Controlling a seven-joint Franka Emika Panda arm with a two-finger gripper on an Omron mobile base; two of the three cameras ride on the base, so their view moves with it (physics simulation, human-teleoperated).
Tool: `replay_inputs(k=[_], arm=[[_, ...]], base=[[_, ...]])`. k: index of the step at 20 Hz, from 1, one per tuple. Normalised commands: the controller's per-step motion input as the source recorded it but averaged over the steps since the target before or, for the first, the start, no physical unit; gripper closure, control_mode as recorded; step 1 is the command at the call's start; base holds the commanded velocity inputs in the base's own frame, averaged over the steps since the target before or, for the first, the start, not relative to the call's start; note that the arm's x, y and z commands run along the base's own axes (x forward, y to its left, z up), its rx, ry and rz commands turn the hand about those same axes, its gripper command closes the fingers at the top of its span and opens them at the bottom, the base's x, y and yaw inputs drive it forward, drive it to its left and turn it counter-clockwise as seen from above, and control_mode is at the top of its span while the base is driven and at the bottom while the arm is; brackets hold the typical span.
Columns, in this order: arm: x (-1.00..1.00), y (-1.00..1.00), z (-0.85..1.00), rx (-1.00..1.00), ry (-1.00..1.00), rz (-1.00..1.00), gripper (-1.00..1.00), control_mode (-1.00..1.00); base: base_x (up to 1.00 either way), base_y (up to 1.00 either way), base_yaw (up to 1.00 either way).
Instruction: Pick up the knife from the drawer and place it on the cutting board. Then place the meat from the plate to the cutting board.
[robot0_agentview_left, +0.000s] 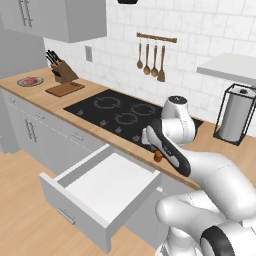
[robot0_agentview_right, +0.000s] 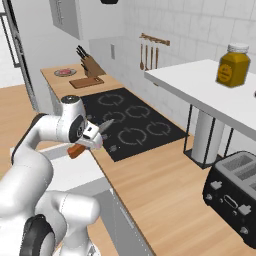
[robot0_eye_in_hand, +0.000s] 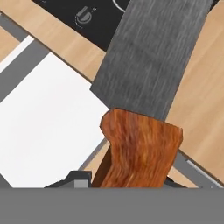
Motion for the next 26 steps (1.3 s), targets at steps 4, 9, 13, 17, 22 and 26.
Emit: replay_inputs(k=[4, 9, 13, 17, 22, 26], arm=[[-0.11, -0.28, 0.10, 0.00, -0.01, 0.00, 1.00, -1.00], [-0.06, 0.00, 0.02, 0.00, -0.01, 0.00, 1.00, 1.00], [0.00, 0.00, 0.00, 0.00, 0.00, 0.00, 1.00, 1.00], [0.00, 0.00, 0.00, 0.00, 0.00, 0.00, 1.00, 1.00], [0.00, 0.00, 0.00, 0.00, 0.00, 0.00, 1.00, 1.00], [0.00, 0.00, 0.00, 0.00, 0.00, 0.00, 1.00, 1.00]], base=[[0.00, 0.00, 0.00], [-0.61, 0.22, 0.01], [-0.99, 0.69, 0.21], [-0.80, 0.64, 0.51], [-0.28, 0.45, 0.73], [-0.13, 0.22, 0.87]])
